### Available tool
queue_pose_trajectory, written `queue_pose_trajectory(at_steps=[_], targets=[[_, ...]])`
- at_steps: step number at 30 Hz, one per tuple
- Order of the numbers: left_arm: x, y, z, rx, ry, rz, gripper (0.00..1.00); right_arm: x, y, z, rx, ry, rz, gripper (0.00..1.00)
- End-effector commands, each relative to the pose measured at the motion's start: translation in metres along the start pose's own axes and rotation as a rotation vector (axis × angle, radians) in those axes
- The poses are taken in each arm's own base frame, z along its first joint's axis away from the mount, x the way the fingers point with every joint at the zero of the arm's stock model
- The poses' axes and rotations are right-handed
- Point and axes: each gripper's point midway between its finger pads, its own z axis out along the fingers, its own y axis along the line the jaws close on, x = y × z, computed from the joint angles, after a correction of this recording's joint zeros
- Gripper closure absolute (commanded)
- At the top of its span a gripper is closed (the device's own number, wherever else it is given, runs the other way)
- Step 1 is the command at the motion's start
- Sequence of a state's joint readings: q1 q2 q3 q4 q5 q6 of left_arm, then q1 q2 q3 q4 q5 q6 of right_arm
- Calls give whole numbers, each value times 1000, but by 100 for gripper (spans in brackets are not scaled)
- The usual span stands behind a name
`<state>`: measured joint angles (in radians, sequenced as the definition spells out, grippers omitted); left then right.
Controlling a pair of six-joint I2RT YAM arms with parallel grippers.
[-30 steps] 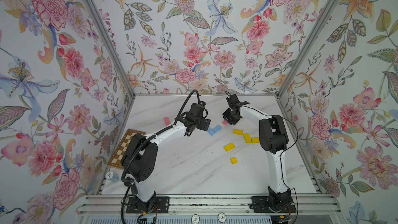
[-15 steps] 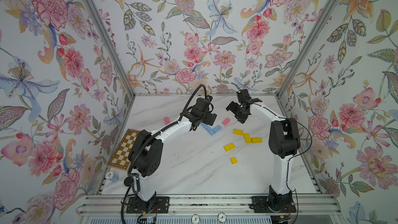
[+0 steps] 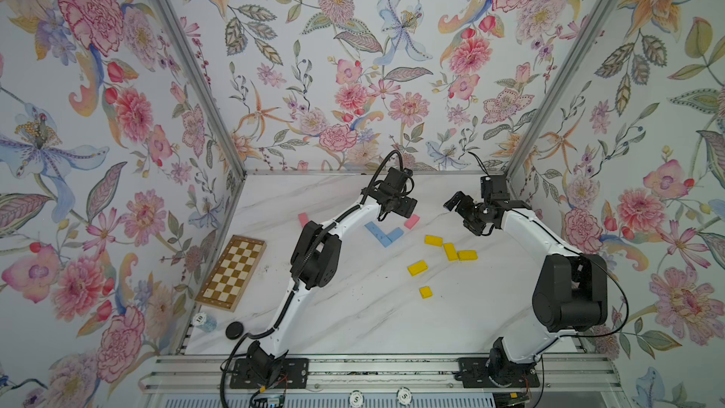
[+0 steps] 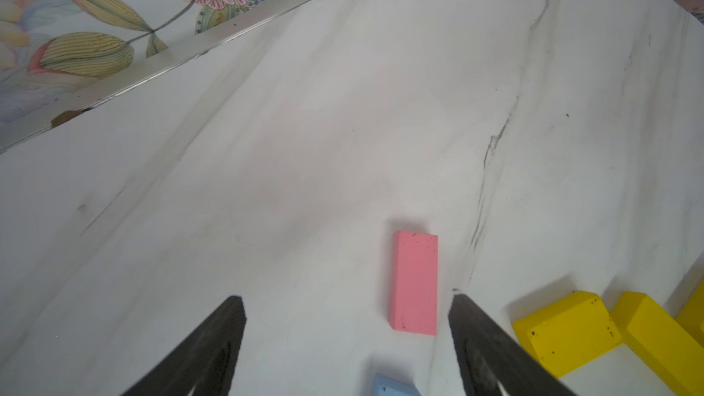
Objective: Assemble the letter v with building blocks
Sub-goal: Place the building block at the center of the board, then assemble the building block at the center of the board.
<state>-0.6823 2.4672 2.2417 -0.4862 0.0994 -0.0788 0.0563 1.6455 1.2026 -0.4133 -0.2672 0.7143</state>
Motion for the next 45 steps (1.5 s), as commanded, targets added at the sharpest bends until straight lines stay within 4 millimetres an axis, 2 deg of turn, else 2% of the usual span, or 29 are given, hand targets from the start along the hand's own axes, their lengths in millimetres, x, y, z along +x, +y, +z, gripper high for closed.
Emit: queue_pose_trajectory(at_steps=[1, 4, 8, 14, 21, 24, 33, 38, 45], targets=[[15, -29, 9, 62, 81, -13, 14, -1, 0, -15, -64, -32, -9, 1], [27, -37, 23, 72, 140, -23, 16, 2, -11, -16, -71, -42, 11, 1], [37, -36, 35, 44, 153, -40, 19, 7, -20, -14, -81, -24, 26, 1], [45, -36, 48, 9, 160, -42, 26, 10, -20, -17, -141, -20, 49, 1], [68, -27, 58, -26, 233, -102, 27, 17, -17, -22, -199, -20, 79, 1], [75, -29, 64, -18, 249, -110, 29, 18, -17, -22, -209, -24, 90, 1], [77, -34, 72, 2, 235, -114, 36, 22, -16, -22, -237, -22, 102, 1], [85, -33, 73, -3, 263, -94, 54, 24, -17, -23, -239, -22, 98, 1], [94, -28, 65, -9, 295, 11, 58, 23, -14, -24, -246, -27, 98, 1]])
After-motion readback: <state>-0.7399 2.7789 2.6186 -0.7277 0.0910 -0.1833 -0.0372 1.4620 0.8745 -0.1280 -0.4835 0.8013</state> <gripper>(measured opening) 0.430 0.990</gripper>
